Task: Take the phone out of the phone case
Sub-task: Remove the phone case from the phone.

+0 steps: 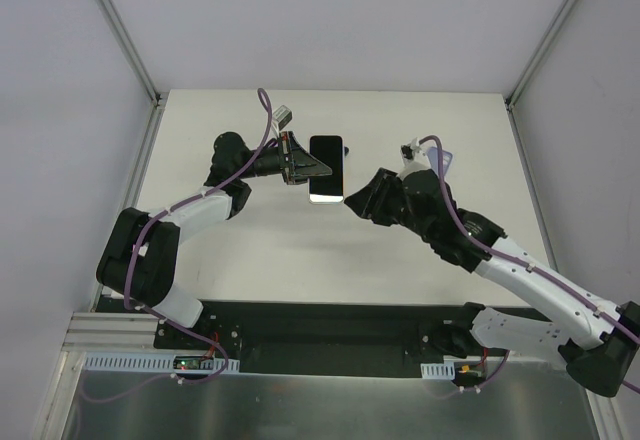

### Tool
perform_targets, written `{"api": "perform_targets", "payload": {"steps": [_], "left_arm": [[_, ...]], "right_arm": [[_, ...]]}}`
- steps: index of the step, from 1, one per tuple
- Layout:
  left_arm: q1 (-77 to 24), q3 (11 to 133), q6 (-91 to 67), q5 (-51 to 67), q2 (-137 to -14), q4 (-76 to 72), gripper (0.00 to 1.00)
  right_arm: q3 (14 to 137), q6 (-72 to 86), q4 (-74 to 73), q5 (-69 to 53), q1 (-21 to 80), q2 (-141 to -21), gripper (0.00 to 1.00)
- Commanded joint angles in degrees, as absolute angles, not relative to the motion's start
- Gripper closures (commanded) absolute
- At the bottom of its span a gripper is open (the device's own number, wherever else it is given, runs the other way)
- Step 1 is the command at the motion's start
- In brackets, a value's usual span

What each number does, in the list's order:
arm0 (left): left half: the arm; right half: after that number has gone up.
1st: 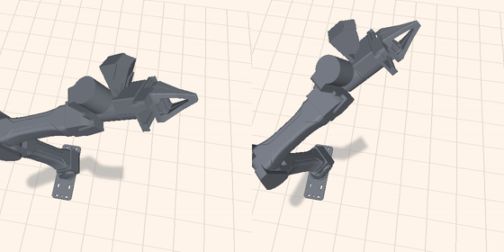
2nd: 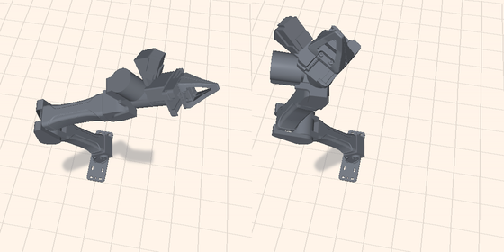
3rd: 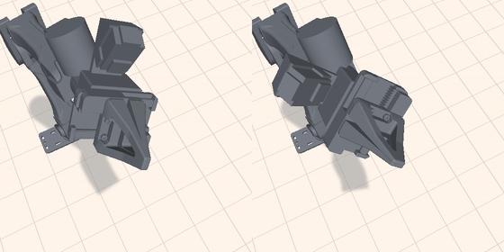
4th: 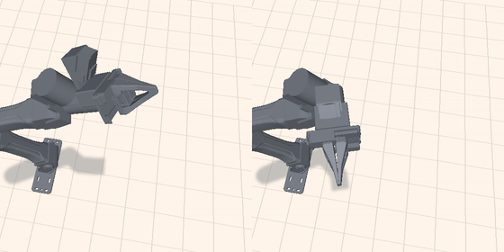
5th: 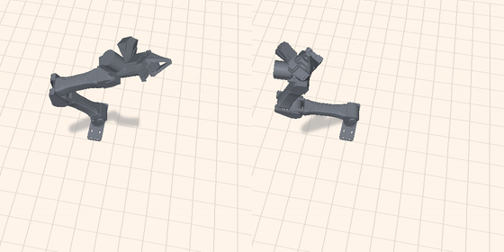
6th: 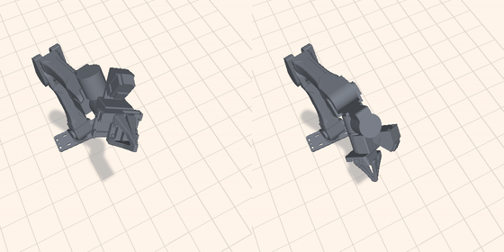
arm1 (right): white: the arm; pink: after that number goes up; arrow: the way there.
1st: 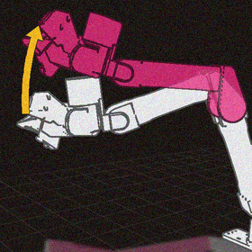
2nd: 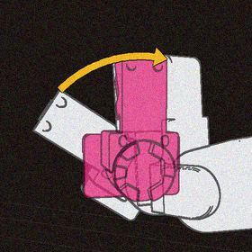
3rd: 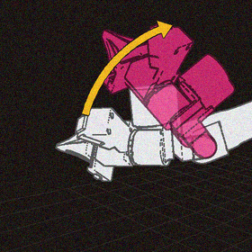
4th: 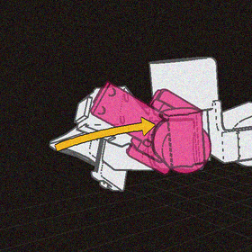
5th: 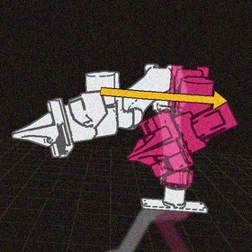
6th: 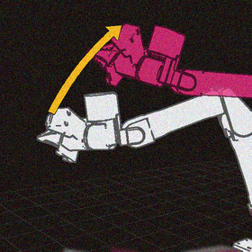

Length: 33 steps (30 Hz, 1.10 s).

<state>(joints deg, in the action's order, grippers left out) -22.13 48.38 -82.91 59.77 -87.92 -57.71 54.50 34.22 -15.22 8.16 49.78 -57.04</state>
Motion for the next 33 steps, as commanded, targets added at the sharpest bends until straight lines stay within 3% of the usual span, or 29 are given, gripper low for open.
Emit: {"api": "perform_targets", "payload": {"steps": [1, 13, 33], "left_arm": [[-22.1, 49.0, -82.0, 60.3, -86.6, -62.2, 1.0], [-22.1, 48.7, -81.7, 60.5, -85.8, -61.9, 1.0], [-22.1, 48.6, -81.0, 61.3, -84.6, -61.4, 1.0]], "right_arm": [[56.6, 33.3, -13.0, 8.4, 49.5, -57.9, 0.57], [57.2, 33.4, -11.6, 7.8, 49.3, -59.1, 0.57], [66.4, 33.2, -14.9, 4.5, 49.2, -70.8, 0.58]]}}
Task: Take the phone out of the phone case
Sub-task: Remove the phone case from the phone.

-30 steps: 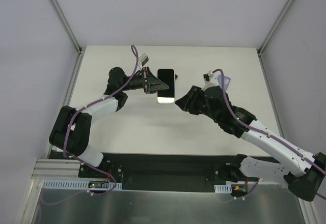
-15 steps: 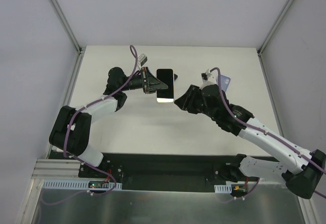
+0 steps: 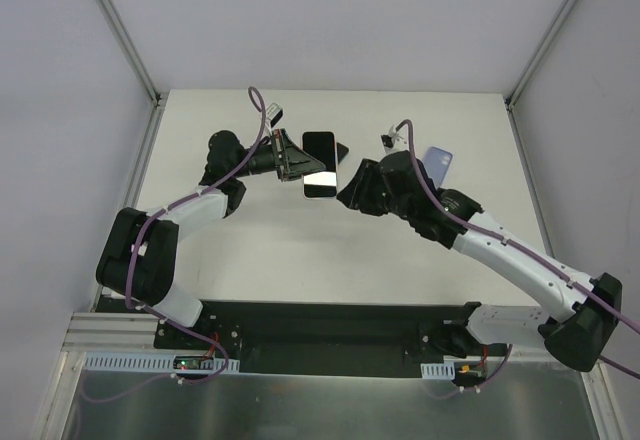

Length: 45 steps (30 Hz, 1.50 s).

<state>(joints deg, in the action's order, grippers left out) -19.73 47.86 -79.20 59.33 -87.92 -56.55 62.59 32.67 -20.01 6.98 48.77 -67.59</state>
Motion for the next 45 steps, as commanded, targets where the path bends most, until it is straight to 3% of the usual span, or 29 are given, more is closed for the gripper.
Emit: {"api": "perform_targets", "payload": {"steps": [1, 15, 26, 38, 45], "left_arm": [[-22.1, 48.6, -81.0, 61.5, -84.6, -61.5, 1.0], [-22.5, 48.0, -83.1, 62.1, -84.1, -63.8, 1.0], [-22.5, 46.5, -96.7, 61.3, -90.6, -81.9, 1.0], [-24.3, 45.3, -93.7, 61.1, -90.3, -79.3, 1.0], [-24.6, 43.9, -92.9, 61.1, -89.7, -78.6, 1.0]], "right_arm": [[66.4, 33.2, -14.7, 4.6, 49.2, -71.8, 0.58], [61.0, 33.5, -0.3, 0.9, 47.5, -70.0, 0.58], [51.2, 39.9, 24.3, -8.2, 44.6, -68.5, 0.55], [56.2, 46.7, 35.9, -14.6, 44.2, -78.3, 0.55], [56.8, 53.1, 46.6, -20.8, 41.8, -80.2, 0.63]]}}
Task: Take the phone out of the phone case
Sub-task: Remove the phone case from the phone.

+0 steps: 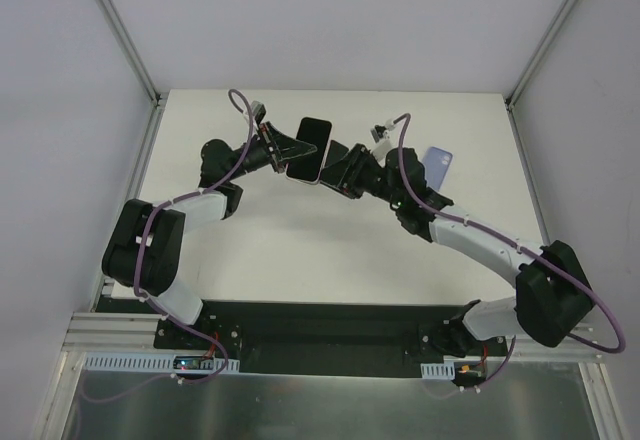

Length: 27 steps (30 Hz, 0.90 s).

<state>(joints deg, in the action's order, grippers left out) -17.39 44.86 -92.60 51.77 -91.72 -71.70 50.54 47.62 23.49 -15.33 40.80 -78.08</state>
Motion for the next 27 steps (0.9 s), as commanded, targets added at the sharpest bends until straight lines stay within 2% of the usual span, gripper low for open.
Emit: {"api": "perform_targets", "payload": {"steps": [1, 3, 6, 9, 11, 13, 14, 15, 17, 20, 21, 22, 23, 24, 26, 27], "left_arm": [[-24.6, 43.9, -92.6, 61.1, -89.6, -78.2, 1.0], [-24.6, 43.7, -92.2, 60.9, -89.7, -78.0, 1.0], [-24.7, 43.3, -92.0, 60.6, -90.1, -78.0, 1.0], [-25.0, 42.8, -91.8, 60.4, -90.2, -78.0, 1.0], [-25.0, 42.6, -91.8, 60.4, -90.1, -77.8, 1.0], [-25.2, 42.4, -91.1, 60.3, -89.8, -77.3, 1.0], [-25.2, 42.4, -90.8, 60.3, -89.7, -76.9, 1.0], [-25.3, 42.3, -89.8, 60.4, -89.6, -75.8, 1.0], [-25.3, 42.3, -88.4, 60.6, -88.9, -74.1, 1.0], [-25.2, 42.8, -85.0, 61.2, -87.5, -69.1, 1.0], [-25.1, 43.2, -82.9, 61.5, -86.9, -66.0, 0.96], [-25.0, 43.4, -81.7, 61.8, -86.0, -64.0, 0.88], [-24.8, 43.6, -80.2, 61.8, -85.4, -61.9, 0.58], [-24.6, 44.2, -76.2, 62.0, -84.9, -59.2, 0.45], [-24.2, 45.2, -71.0, 61.7, -82.9, -47.6, 0.21], [-23.8, 46.0, -65.5, 61.4, -82.2, -43.0, 0.14]], "right_arm": [[56.6, 54.1, 50.3, -21.4, 41.2, -80.4, 0.67], [56.0, 59.0, 59.3, -22.4, 40.8, -81.7, 0.71], [55.8, 66.3, 71.0, -22.6, 40.0, -84.9, 0.82], [56.9, 69.5, 75.7, -22.2, 39.7, -87.8, 0.8], [57.2, 69.6, 75.1, -22.1, 39.7, -88.6, 0.78], [57.1, 69.4, 74.6, -22.1, 39.7, -88.9, 0.81], [57.0, 69.3, 74.4, -22.1, 39.8, -88.8, 0.85], [57.0, 68.9, 72.4, -22.2, 39.7, -88.3, 0.98], [56.7, 66.5, 68.6, -22.3, 39.7, -87.2, 0.99], [56.5, 57.2, 49.5, -20.1, 39.6, -82.0, 0.99], [57.4, 53.4, 32.2, -18.2, 39.7, -78.2, 0.99], [60.3, 49.7, 22.2, -15.8, 39.8, -76.3, 0.99], [62.2, 42.2, 13.4, -9.2, 40.1, -74.6, 0.99], [63.4, 39.8, 1.1, -6.4, 40.3, -72.2, 0.99], [64.4, 36.2, -5.9, -1.3, 40.0, -70.1, 0.99], [64.6, 33.5, -11.5, -0.4, 40.0, -68.3, 0.99]]}}
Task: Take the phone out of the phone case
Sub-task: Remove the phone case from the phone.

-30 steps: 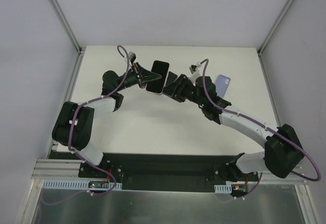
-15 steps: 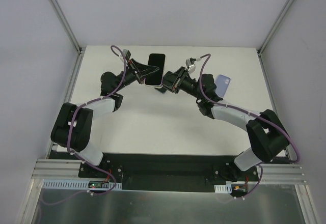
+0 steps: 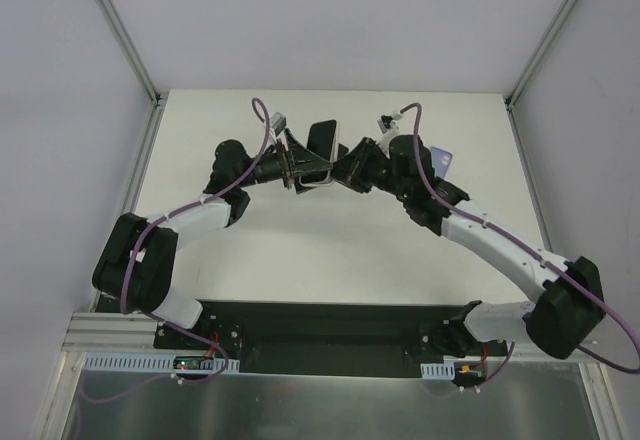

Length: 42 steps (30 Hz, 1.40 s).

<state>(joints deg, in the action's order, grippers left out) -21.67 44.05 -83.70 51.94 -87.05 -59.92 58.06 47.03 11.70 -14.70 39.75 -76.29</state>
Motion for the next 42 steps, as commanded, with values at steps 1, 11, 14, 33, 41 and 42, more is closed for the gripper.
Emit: {"api": "perform_targets", "payload": {"steps": [1, 11, 14, 33, 41, 42], "left_arm": [[-23.7, 46.5, -62.9, 60.0, -80.9, -35.5, 0.08], [-24.2, 43.3, -53.4, 51.3, -80.2, -21.2, 0.01], [-26.3, 44.6, -50.5, 48.5, -83.1, -15.5, 0.03], [-28.5, 42.6, -47.1, 49.0, -92.8, -16.0, 0.04], [-26.6, 40.3, -44.6, 48.9, -94.4, -16.7, 0.11], [-26.6, 40.3, -44.4, 48.6, -94.9, -16.8, 0.11]], "right_arm": [[64.7, 32.4, -13.9, 1.8, 39.9, -67.9, 0.98], [55.6, 29.0, -26.7, 8.2, 39.8, -66.1, 0.99], [56.8, 27.1, -30.4, 8.2, 40.3, -69.7, 0.99], [75.7, 28.1, -36.0, 2.8, 45.3, -103.7, 0.99], [75.3, 29.2, -29.2, -4.1, 45.6, -109.2, 0.98], [75.2, 29.4, -28.4, -4.8, 45.7, -109.7, 0.98]]}}
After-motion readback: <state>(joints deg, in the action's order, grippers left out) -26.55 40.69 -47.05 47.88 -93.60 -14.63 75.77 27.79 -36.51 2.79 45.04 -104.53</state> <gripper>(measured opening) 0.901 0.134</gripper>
